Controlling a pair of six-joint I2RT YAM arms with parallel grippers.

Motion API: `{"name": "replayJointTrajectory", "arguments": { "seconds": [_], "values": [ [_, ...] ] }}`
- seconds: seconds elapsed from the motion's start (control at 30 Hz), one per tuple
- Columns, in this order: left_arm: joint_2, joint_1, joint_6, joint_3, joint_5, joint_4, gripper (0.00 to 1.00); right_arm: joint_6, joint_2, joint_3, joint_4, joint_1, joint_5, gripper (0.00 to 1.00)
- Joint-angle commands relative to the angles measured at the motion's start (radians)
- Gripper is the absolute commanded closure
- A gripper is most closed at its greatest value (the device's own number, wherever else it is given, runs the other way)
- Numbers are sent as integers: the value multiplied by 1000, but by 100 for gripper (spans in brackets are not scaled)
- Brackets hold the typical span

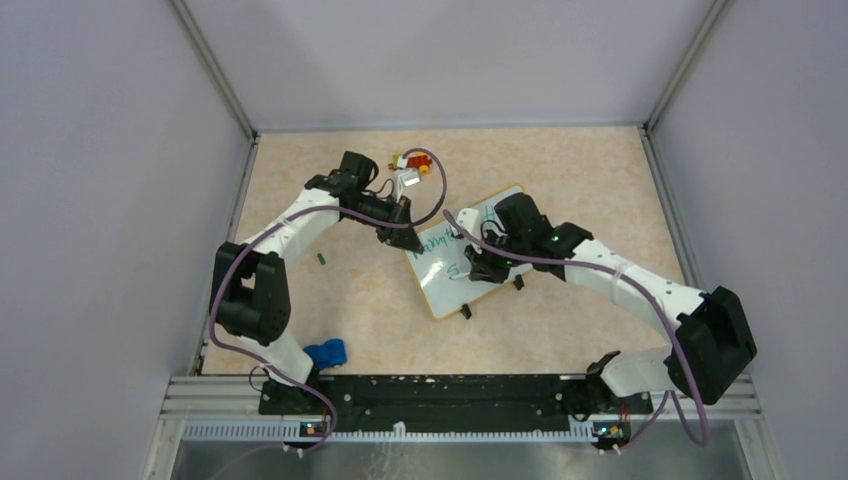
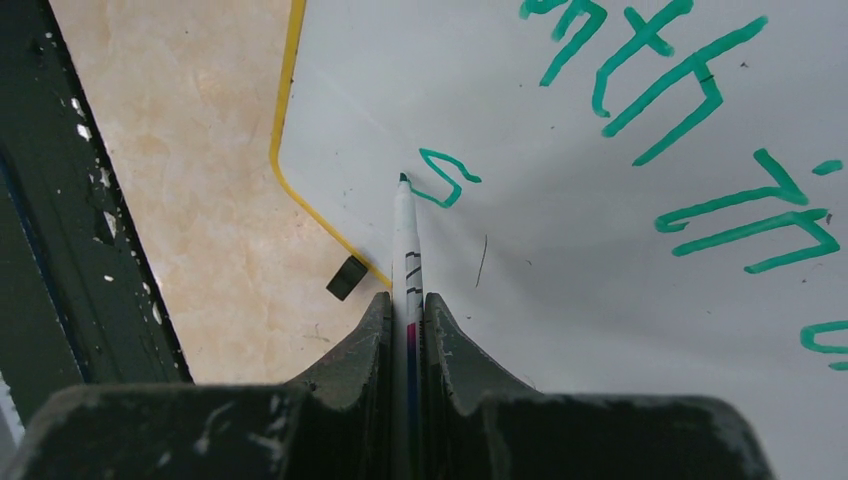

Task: Write a sentence on the whiteboard

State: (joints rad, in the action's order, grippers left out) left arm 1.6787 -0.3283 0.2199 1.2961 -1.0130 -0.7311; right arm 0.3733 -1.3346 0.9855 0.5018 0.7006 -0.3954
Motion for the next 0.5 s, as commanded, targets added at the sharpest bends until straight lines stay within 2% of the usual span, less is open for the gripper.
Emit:
{"name": "replayJointTrajectory", "arguments": {
  "seconds": [0.0,0.47],
  "values": [
    [0,-5,33,16,-12,-17,100,-2,58,61,5,11,-62,100],
    [-5,-5,31,13,-11,-15,100,19,64,60,8,-87,16,100]
  ]
}}
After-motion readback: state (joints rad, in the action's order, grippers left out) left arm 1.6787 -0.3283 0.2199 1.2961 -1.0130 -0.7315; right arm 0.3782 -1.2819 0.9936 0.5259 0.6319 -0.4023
